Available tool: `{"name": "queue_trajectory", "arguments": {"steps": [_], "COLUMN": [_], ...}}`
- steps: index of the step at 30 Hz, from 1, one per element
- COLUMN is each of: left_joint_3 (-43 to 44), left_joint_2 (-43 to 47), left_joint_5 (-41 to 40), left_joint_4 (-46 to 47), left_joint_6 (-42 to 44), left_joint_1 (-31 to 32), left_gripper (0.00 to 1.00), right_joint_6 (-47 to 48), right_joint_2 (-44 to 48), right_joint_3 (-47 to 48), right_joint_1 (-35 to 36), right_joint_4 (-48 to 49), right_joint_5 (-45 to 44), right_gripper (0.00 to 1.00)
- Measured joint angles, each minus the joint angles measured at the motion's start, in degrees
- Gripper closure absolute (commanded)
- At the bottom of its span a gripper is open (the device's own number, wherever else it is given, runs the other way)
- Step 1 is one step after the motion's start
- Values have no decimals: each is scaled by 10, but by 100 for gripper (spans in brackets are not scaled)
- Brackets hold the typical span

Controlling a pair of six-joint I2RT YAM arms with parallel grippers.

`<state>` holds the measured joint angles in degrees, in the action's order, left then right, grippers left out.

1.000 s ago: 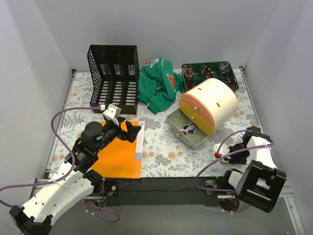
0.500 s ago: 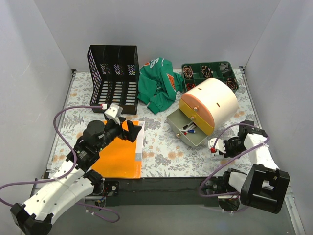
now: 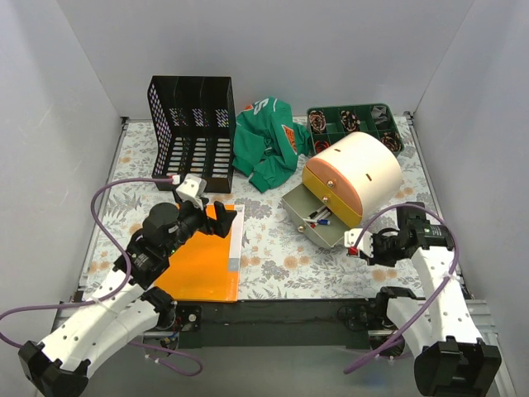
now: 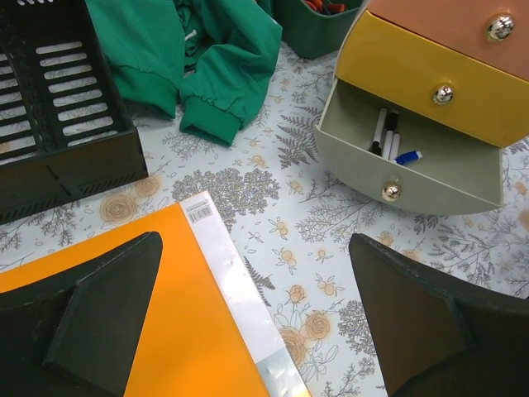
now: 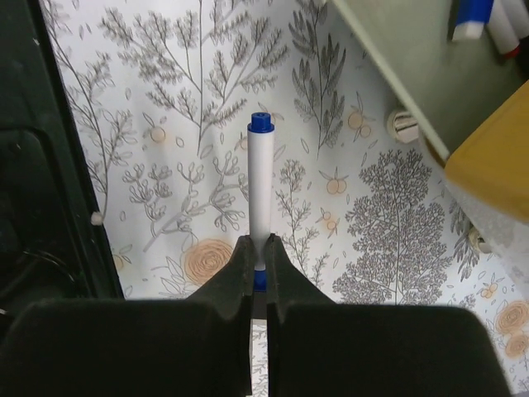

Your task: Organize the desk

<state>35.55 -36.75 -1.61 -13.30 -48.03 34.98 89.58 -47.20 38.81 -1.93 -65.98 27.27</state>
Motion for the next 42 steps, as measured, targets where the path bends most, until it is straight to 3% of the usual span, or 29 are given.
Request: {"name": "queue_trajectory", "arguments": {"steps": [10, 17, 24, 33, 42], "left_joint_3": [-7, -15, -15, -15, -9], "left_joint_2": [-6, -2, -18, -131, -252], "left_joint_5": [-9, -8, 19, 118, 147], "left_joint_4": [3, 13, 18, 50, 83], "left_joint_6": [6, 9, -29, -212, -299], "left_joint_1": [0, 0, 0, 0, 53], "left_gripper": [2, 2, 2, 3, 3], "right_joint_6": [-254, -431, -547, -595, -608], "right_joint_2": [-17, -51, -73, -74, -95], "right_joint_3": [100, 147, 138, 100, 86], "right_joint_1": [162, 290, 309, 312, 332], "right_joint_4": [58, 160, 271, 358, 406], "right_joint_5": [39, -50, -154, -226, -235], "right_gripper": [99, 99, 99, 99, 75]}}
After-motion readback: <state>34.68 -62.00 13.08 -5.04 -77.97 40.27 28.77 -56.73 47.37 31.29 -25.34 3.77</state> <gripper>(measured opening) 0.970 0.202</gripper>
